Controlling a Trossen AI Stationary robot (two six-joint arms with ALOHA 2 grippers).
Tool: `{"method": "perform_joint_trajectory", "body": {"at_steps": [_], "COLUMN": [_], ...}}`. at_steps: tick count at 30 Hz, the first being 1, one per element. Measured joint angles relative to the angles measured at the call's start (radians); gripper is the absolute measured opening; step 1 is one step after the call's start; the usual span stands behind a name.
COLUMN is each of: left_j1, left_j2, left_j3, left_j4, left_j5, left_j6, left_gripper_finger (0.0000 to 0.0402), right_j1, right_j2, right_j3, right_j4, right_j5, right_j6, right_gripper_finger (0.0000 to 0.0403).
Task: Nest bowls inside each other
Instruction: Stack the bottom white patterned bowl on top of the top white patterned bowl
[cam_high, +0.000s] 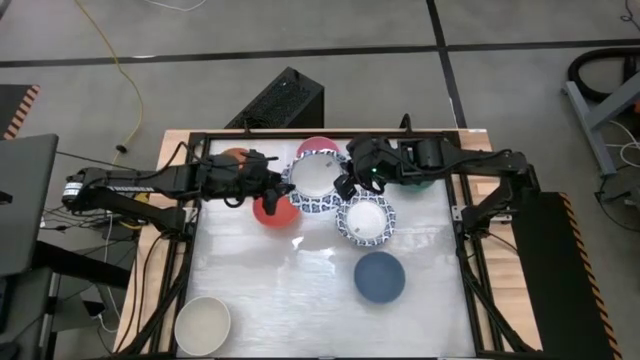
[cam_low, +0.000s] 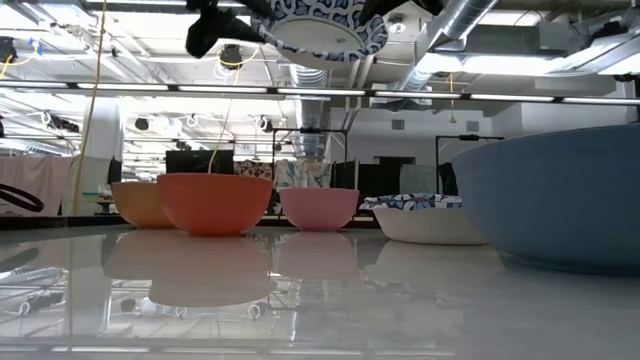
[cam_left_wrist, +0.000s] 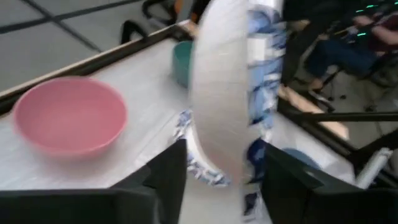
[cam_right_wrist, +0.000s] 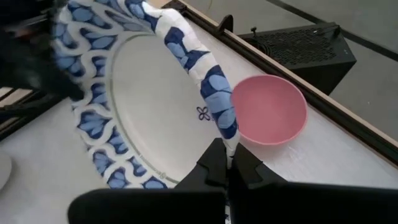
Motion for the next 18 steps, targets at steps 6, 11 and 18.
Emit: {"method": "perform_joint_trajectory", "body": {"at_steps": [6, 11, 18], "left_j1": [0.000, 0.001, 0.010], "left_j2": [0.000, 0.000, 0.001], "left_j3": [0.000, 0.000, 0.000], "left_j4": [0.002, -0.002, 0.003], "left_j5": [-0.016, -0.022, -0.038], "left_j6": [-0.004, -0.008, -0.081], "left_gripper_finger": [0.0062, 0.0007, 0.0003], "right_j1": [-0.001, -0.001, -0.020], "right_j2": [0.000, 0.000, -0.017], "right_j3": [0.000, 0.000, 0.001], "right_j4": [0.012, 0.011, 0.012], "right_j5": [0.001, 0.001, -0.059], "right_j6": [-0.018, -0.033, 0.058], "right_gripper_finger": [0.0008, 0.0020, 0.0077]}}
